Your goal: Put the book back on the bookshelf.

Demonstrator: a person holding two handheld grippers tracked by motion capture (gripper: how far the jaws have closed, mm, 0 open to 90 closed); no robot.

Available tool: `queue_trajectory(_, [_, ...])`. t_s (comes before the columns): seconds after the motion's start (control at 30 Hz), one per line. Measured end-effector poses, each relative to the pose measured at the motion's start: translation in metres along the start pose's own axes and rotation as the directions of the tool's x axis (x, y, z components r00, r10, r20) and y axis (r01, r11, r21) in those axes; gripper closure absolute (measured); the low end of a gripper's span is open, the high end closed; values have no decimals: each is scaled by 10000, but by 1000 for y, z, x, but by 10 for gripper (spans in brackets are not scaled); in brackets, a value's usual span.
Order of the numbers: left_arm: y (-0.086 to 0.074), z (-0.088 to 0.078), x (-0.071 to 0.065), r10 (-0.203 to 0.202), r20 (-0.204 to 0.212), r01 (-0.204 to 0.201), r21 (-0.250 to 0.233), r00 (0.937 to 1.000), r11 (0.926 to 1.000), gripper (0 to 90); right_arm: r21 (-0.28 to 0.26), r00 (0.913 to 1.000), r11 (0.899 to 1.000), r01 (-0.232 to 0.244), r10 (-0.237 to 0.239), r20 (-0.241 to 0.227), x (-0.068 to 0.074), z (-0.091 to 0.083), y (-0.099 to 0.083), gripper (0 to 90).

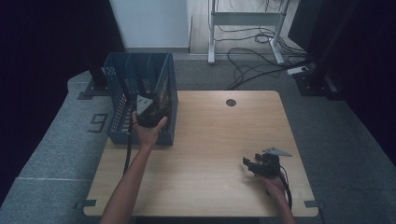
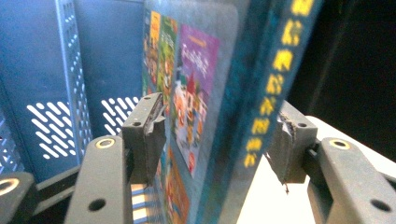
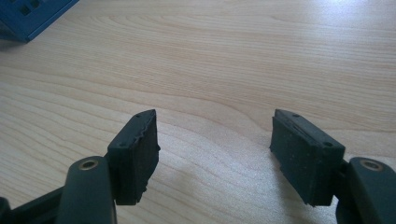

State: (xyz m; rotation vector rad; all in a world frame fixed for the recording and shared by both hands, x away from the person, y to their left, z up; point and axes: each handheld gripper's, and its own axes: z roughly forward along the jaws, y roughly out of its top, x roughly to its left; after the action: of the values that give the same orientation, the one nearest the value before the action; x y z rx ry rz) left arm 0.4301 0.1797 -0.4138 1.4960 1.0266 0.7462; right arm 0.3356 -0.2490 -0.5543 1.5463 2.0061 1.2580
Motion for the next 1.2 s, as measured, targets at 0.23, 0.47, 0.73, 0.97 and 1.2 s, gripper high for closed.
queue_trajectory(0.23, [-4, -7, 1, -164, 397, 144, 502, 9991, 9986, 413, 45, 10000, 10000, 55, -55, 4, 0, 1, 0, 315])
queue_trajectory(0.47, [-9, -18, 3, -164, 459, 132, 692, 9988, 9975, 410, 98, 10000, 9999, 93, -93, 19, 1, 1, 0, 314])
queue_trajectory(0.73, [-20, -33, 3, -112, 613, 60, 850, 9981, 9964, 414, 184, 10000, 9998, 51, -52, 17, 0, 1, 1, 314])
queue_trajectory(0.97, [-26, -51, -3, -234, 1159, 158, 663, 9930, 9977, 429, 113, 10000, 9999, 74, -74, 28, 1, 1, 0, 312])
queue_trajectory(1.2, [-36, -65, -8, -175, 1475, 49, 852, 9889, 9963, 423, 91, 10000, 9999, 56, -56, 58, 1, 1, 0, 312])
